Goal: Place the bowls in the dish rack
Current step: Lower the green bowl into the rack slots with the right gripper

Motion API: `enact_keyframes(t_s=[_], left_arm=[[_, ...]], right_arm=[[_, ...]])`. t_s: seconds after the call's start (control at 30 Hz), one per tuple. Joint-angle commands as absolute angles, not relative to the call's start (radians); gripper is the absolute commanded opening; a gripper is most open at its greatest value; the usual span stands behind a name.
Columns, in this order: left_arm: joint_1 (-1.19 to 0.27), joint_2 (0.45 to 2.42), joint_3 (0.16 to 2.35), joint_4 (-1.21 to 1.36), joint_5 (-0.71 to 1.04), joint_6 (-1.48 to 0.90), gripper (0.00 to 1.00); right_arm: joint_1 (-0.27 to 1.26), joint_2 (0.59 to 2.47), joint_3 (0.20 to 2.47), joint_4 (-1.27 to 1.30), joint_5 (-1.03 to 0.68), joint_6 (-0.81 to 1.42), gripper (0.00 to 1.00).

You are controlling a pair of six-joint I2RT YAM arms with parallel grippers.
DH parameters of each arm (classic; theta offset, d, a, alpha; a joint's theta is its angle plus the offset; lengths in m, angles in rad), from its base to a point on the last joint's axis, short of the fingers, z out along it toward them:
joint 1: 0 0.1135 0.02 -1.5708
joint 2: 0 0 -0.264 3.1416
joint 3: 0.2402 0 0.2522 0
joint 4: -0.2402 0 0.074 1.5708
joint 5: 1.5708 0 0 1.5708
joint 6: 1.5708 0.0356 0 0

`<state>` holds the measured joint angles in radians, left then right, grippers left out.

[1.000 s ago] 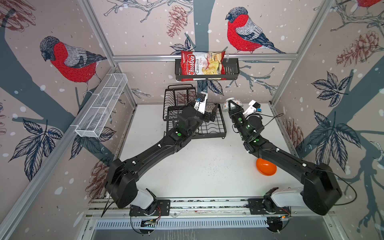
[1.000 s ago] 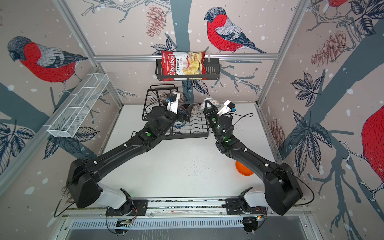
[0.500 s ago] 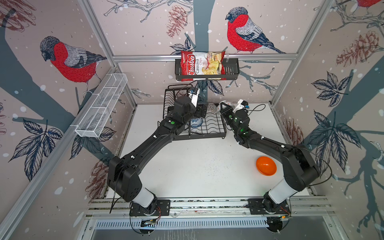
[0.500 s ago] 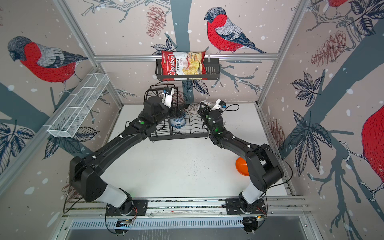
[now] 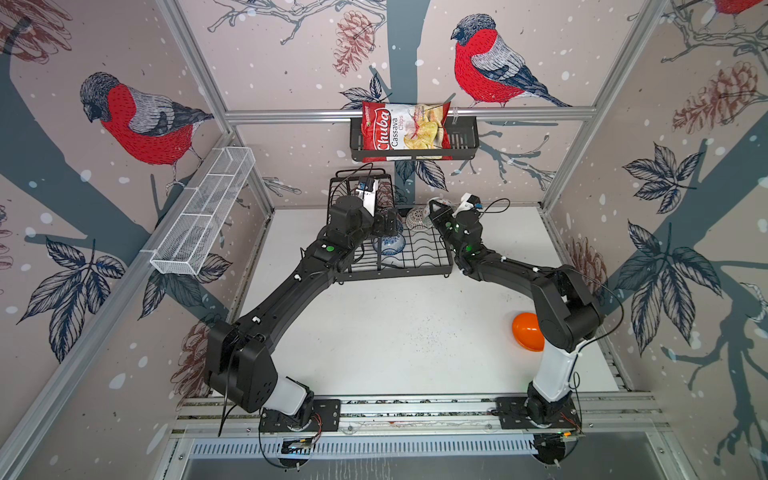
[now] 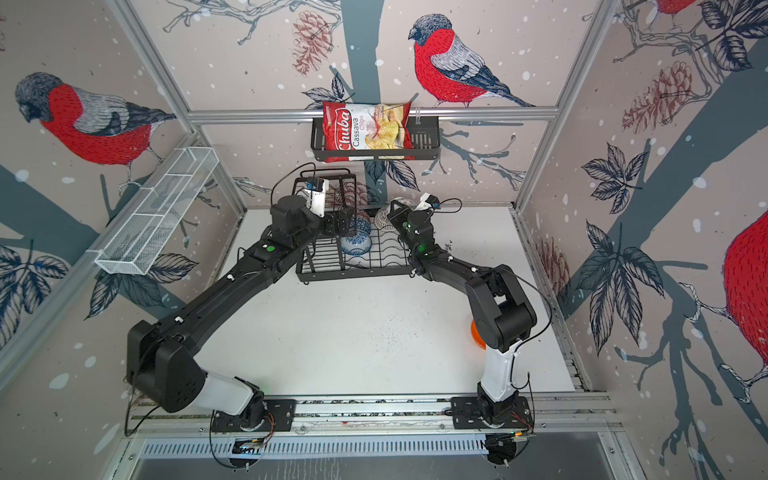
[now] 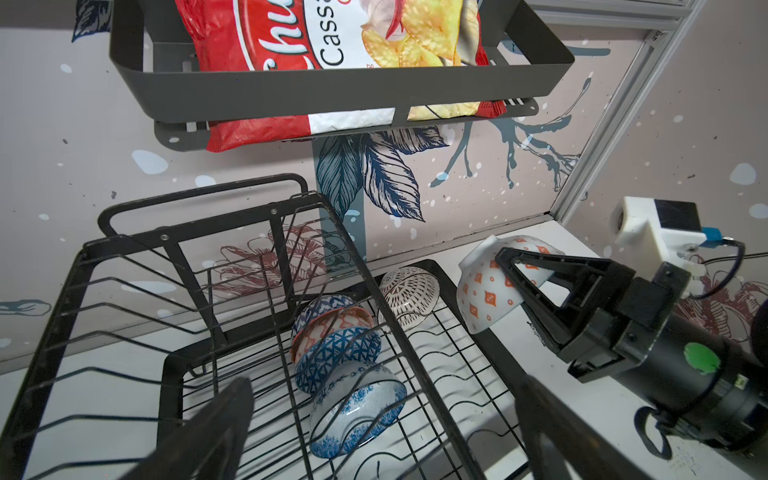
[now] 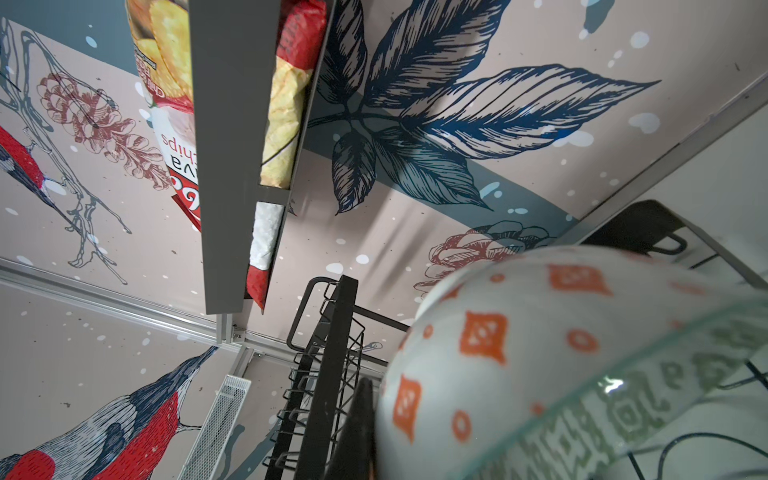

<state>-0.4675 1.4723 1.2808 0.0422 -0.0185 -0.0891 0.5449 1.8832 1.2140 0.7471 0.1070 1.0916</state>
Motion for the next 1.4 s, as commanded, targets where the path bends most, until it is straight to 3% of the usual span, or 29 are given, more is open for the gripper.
enact_keyframes(t_s=[0.0,1.37], left_arm=[[-0.465,1.459,1.262,0.108,-0.007,-0.057,0.98],[-0.458,1.458,1.246,0.12,0.04,-0.098,0.98]], right_arm=[[0.539,1.903,1.227,0.801,0.11,1.086,0.0],[0.559,2.213,1.388,0.925,0.064,1.173,0.0]])
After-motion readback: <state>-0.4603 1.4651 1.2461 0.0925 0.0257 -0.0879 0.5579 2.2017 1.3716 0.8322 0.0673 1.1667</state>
